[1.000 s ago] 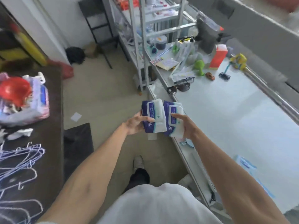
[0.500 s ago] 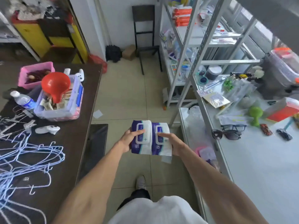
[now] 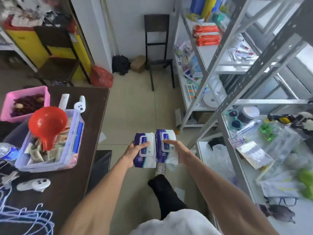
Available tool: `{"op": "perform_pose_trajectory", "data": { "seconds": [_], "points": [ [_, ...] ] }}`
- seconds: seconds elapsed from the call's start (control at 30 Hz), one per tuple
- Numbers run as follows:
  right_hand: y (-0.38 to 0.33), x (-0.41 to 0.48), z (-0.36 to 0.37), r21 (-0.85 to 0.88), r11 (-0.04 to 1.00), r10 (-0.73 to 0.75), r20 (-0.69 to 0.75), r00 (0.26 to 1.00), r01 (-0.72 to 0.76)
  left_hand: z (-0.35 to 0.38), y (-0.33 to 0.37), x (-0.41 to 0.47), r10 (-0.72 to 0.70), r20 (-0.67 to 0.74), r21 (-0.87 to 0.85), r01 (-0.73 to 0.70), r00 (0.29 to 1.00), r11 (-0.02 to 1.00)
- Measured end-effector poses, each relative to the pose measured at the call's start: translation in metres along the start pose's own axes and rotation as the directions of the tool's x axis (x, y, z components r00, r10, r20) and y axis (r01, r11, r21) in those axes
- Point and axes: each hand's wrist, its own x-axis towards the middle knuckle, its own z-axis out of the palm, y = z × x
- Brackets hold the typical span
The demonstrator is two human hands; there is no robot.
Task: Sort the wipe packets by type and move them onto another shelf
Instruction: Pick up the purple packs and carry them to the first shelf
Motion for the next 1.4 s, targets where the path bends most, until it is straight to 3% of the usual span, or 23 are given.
{"op": "perform_pose_trajectory", "data": {
  "seconds": [0.37,0.77,1.1,1.4],
  "points": [
    [-0.236,0.160,0.005,0.112,0.993,-0.049,0.082,0.995,0.039,0.017,0.219,0.187,0.078,-0.051,0.077,-0.074,0.996,0.994],
    [-0.436,0.317,0.015,0.035,0.998,-0.047,-0.038,0.998,0.049,0.017,0.392,0.386,0.050,-0.029,0.078,-0.048,0.998,0.996],
    [-0.608,0.424,0.035,0.185,0.977,-0.072,-0.168,0.983,0.104,0.024,0.563,0.574,-0.009,0.183,0.169,-0.022,0.983,0.985],
    [-0.689,0.463,-0.018,0.430,0.890,-0.042,-0.255,0.966,0.152,0.096,0.638,0.670,-0.194,0.384,0.208,0.120,0.903,0.971]
  ]
}}
